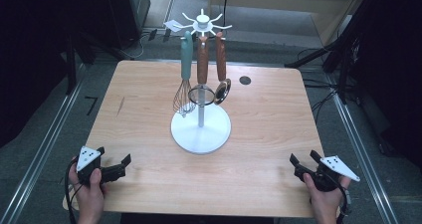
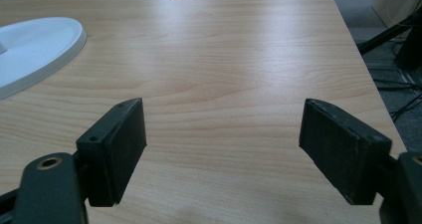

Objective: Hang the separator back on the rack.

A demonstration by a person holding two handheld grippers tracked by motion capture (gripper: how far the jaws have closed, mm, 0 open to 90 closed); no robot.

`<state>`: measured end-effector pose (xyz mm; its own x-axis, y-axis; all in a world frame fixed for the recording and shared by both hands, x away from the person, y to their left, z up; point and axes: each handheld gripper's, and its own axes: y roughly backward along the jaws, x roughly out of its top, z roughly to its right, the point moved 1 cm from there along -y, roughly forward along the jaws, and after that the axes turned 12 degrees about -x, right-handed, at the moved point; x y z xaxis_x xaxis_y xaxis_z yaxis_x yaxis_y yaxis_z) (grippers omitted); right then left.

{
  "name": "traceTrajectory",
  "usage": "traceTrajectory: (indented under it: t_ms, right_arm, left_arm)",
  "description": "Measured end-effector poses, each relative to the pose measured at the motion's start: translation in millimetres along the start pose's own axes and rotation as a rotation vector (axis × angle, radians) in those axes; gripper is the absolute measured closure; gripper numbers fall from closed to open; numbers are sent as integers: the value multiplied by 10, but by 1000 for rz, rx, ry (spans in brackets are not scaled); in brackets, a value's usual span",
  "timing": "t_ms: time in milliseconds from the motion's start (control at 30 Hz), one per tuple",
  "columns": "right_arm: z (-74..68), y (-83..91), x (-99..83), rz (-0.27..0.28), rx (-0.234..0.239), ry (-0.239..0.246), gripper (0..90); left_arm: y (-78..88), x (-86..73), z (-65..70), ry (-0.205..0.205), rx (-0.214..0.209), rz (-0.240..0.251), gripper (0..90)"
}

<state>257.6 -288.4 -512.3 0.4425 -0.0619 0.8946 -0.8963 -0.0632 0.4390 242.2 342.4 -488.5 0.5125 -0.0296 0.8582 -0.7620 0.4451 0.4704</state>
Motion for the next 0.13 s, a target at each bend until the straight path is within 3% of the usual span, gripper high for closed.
traceTrajectory:
  t_ms: [133]
  right_arm:
    - [-13, 0, -1, -2, -1, 12, 187]
  left_arm:
    - [-14, 9, -8, 3, -2, -8, 0]
